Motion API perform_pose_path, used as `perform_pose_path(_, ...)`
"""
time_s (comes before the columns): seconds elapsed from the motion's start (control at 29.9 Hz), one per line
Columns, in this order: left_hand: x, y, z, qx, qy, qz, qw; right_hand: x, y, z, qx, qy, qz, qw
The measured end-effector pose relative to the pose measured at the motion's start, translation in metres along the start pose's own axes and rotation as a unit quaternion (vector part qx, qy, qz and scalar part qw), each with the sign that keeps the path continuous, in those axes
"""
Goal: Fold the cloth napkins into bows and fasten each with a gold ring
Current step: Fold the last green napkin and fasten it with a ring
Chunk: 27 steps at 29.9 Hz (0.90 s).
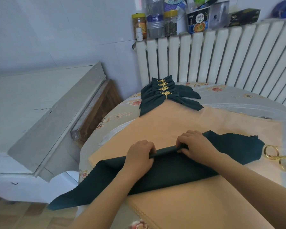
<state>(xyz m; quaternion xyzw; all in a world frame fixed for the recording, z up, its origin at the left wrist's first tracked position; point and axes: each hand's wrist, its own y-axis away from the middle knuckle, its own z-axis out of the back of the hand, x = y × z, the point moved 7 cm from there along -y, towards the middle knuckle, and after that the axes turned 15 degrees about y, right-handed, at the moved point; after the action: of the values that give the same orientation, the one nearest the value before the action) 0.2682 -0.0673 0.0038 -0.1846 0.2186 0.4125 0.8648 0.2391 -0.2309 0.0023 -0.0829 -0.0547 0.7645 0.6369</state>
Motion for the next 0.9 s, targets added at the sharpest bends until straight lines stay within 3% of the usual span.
perform_pose_path(0.13, 0.005, 0.016, -0.009, 0.056, 0.034, 0.013, 0.998, -0.002, 0.013, -0.011, 0.074, -0.048, 0.003, 0.996)
perform_pose_path(0.23, 0.010, 0.019, -0.007, 0.040, 0.075, 0.043, 0.995, -0.006, 0.012, -0.012, 0.083, -0.043, -0.028, 0.995)
perform_pose_path(0.5, 0.017, 0.015, -0.004, 0.025, 0.045, 0.134, 0.990, -0.005, 0.011, -0.013, 0.115, -0.020, -0.115, 0.986)
perform_pose_path(0.7, -0.009, 0.031, 0.005, -0.028, -0.020, 0.028, 0.999, 0.003, 0.033, 0.011, 0.016, 0.011, -0.087, 0.996)
perform_pose_path(0.9, -0.022, 0.069, -0.006, -0.019, 0.016, -0.047, 0.999, 0.003, 0.067, 0.013, 0.047, -0.022, -0.026, 0.998)
